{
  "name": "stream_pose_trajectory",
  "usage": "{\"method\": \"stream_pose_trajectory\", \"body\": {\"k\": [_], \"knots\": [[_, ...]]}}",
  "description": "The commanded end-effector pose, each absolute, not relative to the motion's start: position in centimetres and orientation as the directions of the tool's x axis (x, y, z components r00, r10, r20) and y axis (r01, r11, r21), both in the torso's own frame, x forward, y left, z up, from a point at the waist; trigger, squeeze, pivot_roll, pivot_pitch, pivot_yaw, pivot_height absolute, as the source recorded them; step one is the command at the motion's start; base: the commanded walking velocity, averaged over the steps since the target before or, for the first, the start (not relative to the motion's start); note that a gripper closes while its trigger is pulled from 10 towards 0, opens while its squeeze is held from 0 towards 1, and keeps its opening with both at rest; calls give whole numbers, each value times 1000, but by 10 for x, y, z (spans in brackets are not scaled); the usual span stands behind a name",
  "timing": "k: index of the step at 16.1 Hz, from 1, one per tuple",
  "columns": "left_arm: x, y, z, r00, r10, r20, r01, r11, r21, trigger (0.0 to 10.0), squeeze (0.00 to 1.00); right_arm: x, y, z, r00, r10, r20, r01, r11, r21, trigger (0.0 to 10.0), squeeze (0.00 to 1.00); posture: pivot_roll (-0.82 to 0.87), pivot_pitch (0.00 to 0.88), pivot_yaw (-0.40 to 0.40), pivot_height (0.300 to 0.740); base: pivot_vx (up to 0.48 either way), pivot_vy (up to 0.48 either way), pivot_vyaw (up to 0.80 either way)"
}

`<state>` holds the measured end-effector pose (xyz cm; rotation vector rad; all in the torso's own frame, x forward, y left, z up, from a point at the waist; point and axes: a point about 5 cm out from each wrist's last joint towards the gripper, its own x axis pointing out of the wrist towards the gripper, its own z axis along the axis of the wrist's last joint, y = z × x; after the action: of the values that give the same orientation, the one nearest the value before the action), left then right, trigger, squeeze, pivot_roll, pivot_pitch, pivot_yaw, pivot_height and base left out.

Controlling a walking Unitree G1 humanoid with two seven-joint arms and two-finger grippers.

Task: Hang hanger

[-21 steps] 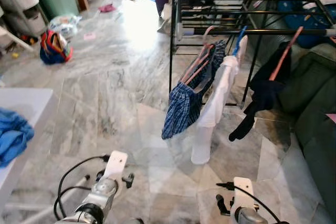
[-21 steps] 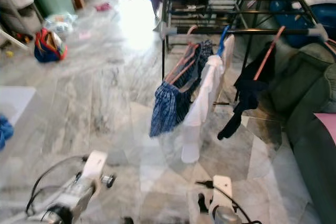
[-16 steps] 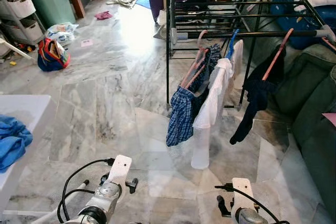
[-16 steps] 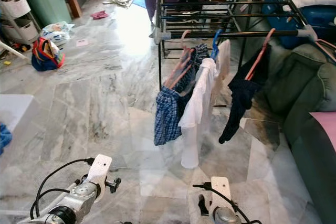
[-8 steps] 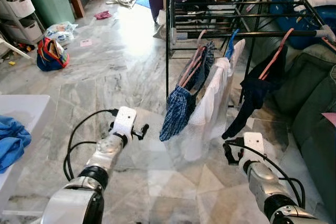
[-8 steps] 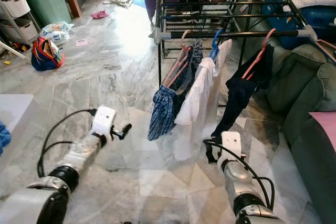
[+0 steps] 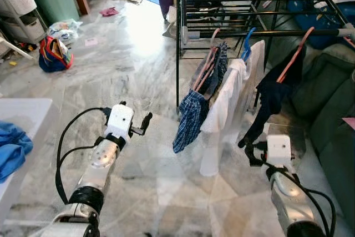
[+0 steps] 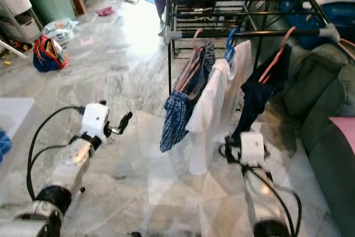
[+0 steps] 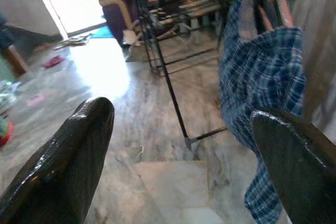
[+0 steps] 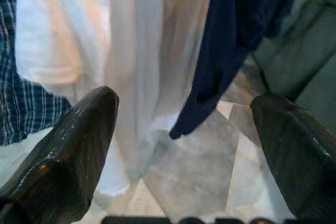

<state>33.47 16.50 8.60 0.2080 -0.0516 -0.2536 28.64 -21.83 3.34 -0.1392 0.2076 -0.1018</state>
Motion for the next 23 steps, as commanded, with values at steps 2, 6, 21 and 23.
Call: {"method": "stream_pose_trajectory", "body": {"k": [2, 6, 21, 23], "knots": [[331, 179, 91, 986, -142, 84, 124, 974, 189, 10000, 0, 281, -213, 41, 977, -159, -140, 145, 984, -105, 10000, 0, -22, 147, 35, 740, 0, 0, 0], [329, 167, 90, 982, -174, 70, 159, 970, 184, 10000, 0, 277, -198, 47, 981, -144, -127, 133, 987, -91, 10000, 0, -36, 154, 39, 740, 0, 0, 0], [328, 112, 112, 889, -436, 141, 428, 900, 86, 10000, 0, 270, -207, 73, 942, -333, -32, 329, 939, -95, 10000, 0, -77, 159, 55, 740, 112, 0, -201], [328, 111, 113, 886, -441, 141, 433, 897, 84, 10000, 0, 271, -206, 74, 945, -325, -26, 320, 941, -105, 10000, 0, -77, 161, 53, 740, 469, 0, 0]]}}
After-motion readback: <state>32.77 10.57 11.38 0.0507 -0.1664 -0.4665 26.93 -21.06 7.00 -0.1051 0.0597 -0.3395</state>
